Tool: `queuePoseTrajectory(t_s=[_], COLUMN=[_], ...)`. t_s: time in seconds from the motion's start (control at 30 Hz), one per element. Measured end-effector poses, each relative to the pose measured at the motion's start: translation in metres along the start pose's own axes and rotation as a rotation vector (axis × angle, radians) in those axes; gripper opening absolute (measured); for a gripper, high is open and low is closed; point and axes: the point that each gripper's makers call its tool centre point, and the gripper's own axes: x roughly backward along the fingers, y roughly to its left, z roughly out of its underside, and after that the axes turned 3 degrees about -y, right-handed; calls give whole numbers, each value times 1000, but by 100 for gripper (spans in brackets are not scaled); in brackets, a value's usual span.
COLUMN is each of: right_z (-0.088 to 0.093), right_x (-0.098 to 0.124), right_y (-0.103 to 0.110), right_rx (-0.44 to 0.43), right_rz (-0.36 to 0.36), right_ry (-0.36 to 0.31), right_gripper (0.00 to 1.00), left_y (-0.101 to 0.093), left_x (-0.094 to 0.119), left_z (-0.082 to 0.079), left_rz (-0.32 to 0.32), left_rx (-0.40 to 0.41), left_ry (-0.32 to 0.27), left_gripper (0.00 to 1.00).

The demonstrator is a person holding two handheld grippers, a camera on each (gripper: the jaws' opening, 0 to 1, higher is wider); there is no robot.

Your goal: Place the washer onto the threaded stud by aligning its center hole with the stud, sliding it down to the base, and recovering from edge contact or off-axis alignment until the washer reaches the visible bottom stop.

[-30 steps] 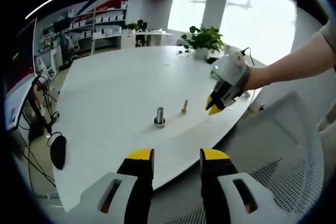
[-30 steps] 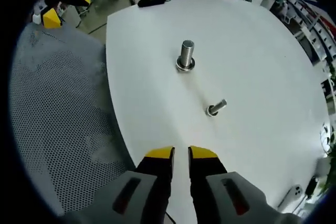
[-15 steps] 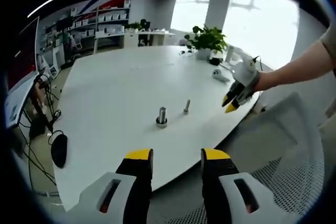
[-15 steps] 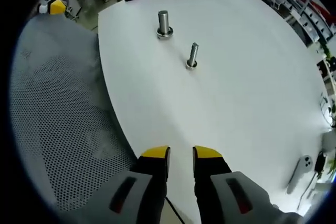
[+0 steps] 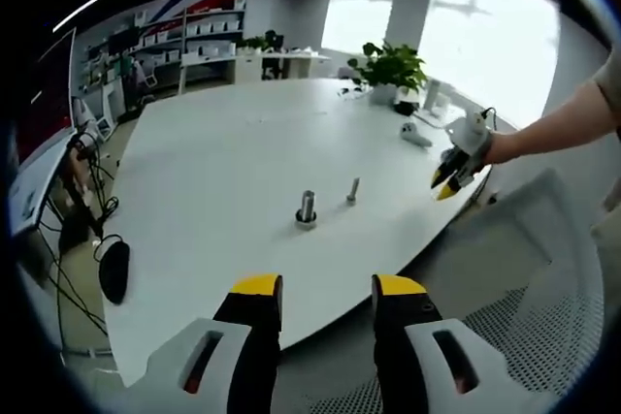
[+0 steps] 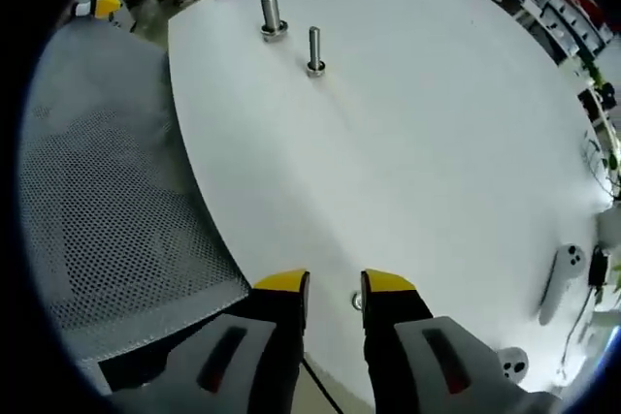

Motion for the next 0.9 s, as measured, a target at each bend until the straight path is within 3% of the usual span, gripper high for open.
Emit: queuePoseTrajectory(t_s=[0.4, 0.5, 0.9], right_z=[35, 31, 22], right_x=[9, 6, -17], right_y=[-29, -25, -7], right_rx=[-68, -78, -14], right_rz=[30, -1, -45], right_ry=[-10, -52, -28], right_gripper=[26, 26, 25], left_y=[8, 9, 11], left_x=[1, 1, 1], left_z=[-1, 0, 1], left_rz=[-36, -40, -49], left_rx=[23, 20, 22], left_ry=[-5, 2, 5], left_gripper=[35, 35, 35])
